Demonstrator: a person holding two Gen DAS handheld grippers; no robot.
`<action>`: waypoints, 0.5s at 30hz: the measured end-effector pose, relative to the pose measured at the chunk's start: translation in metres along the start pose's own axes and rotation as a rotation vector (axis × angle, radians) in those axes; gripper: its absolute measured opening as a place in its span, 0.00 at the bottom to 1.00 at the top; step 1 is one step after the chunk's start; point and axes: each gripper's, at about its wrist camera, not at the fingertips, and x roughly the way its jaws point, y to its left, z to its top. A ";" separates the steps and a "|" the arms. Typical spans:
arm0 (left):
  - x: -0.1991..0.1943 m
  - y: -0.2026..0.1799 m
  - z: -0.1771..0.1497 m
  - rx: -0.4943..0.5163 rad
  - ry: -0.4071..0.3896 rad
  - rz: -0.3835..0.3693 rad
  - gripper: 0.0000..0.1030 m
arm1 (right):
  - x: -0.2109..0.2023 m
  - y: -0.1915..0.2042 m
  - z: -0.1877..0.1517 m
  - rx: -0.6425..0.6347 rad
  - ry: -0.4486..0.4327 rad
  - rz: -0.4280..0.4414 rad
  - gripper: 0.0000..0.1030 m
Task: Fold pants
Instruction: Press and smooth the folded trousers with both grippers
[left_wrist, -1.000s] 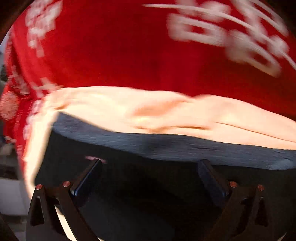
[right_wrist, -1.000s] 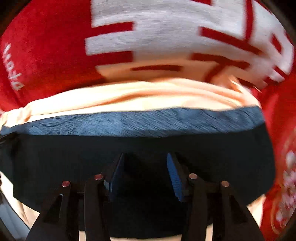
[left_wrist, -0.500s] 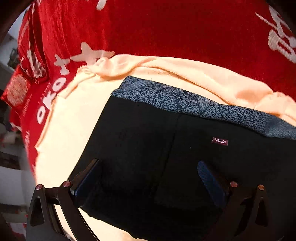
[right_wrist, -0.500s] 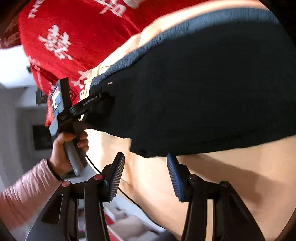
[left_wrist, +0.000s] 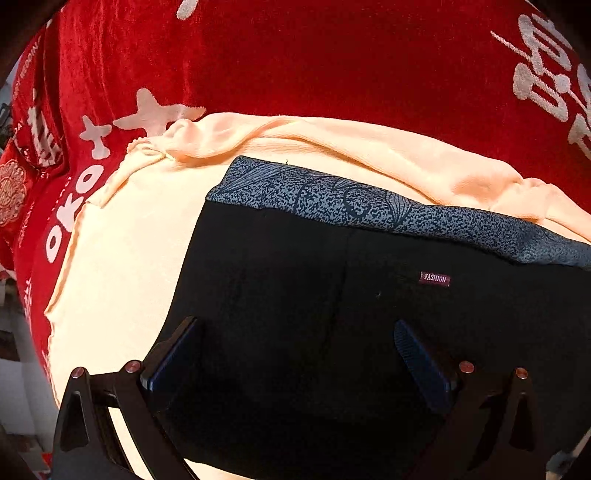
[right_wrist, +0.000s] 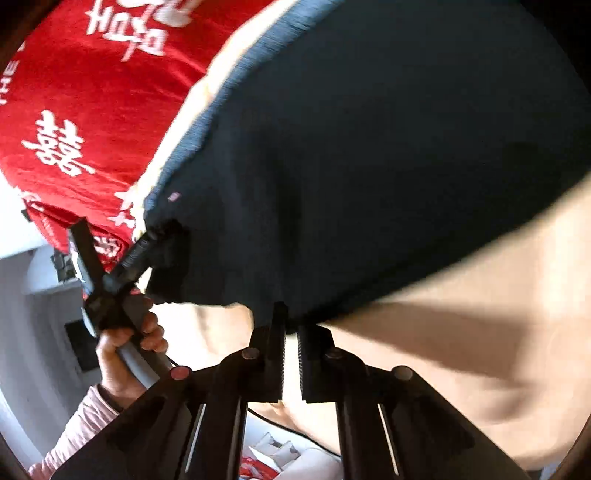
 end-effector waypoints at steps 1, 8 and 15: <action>-0.001 0.000 0.000 -0.004 0.008 0.003 1.00 | -0.003 -0.002 -0.004 0.003 0.009 -0.004 0.05; -0.042 -0.043 -0.016 0.062 0.043 -0.043 1.00 | -0.073 0.021 0.010 -0.295 -0.116 -0.311 0.41; -0.057 -0.161 -0.059 0.183 0.121 -0.177 1.00 | -0.092 -0.004 0.078 -0.368 -0.210 -0.626 0.43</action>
